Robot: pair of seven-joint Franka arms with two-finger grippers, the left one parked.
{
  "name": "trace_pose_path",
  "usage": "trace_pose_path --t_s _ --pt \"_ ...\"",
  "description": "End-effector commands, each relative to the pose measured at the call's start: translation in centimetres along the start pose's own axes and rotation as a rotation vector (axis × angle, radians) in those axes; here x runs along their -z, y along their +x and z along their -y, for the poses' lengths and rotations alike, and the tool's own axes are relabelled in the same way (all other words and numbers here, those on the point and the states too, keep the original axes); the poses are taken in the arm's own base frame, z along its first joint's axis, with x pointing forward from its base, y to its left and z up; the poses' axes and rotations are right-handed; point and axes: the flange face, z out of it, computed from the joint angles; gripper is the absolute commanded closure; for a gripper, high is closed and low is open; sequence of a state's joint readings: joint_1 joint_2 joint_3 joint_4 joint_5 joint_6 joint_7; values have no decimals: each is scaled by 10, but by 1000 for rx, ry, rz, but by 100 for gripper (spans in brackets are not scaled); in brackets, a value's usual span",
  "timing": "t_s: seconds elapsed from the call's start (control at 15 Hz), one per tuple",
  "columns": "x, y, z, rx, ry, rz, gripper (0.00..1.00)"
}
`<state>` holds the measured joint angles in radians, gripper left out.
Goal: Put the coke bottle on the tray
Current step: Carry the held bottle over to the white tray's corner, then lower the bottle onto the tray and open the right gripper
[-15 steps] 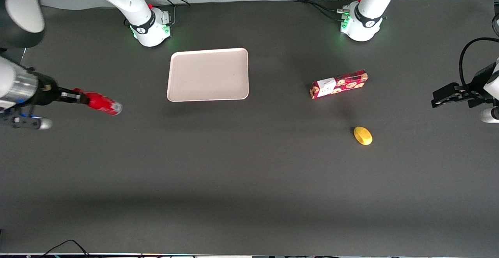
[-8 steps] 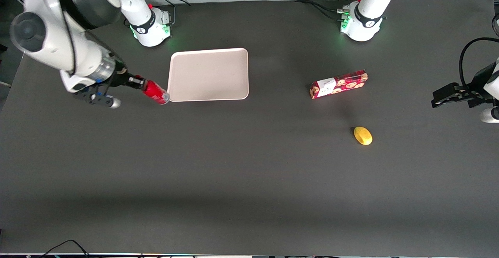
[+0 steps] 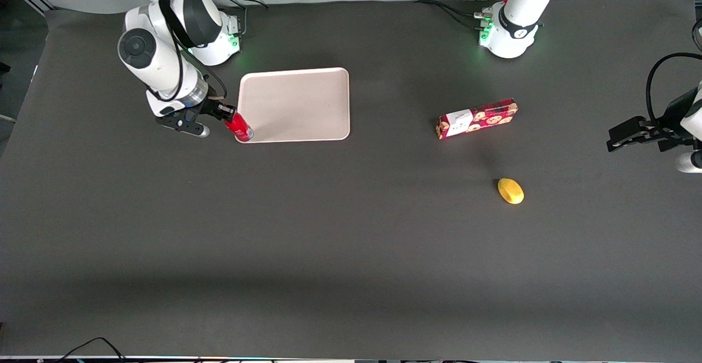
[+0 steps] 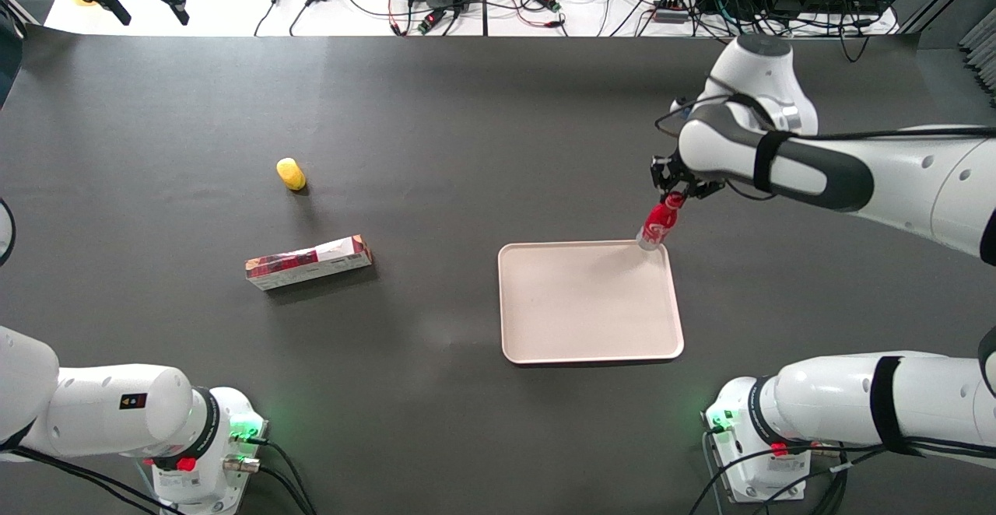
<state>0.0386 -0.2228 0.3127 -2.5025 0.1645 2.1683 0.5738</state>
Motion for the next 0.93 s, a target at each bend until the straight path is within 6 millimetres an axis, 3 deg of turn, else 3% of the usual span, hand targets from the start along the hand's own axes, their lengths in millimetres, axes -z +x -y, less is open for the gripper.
trace_pose_path --t_s 0.0,0.13,0.27,0.87 --pt "-5 -21 -15 -30 2 -21 100" --pt "-6 -26 -18 -44 4 -17 100" --pt "-11 -39 -4 -31 19 -1 100" --pt "-34 -45 0 -16 -2 29 100"
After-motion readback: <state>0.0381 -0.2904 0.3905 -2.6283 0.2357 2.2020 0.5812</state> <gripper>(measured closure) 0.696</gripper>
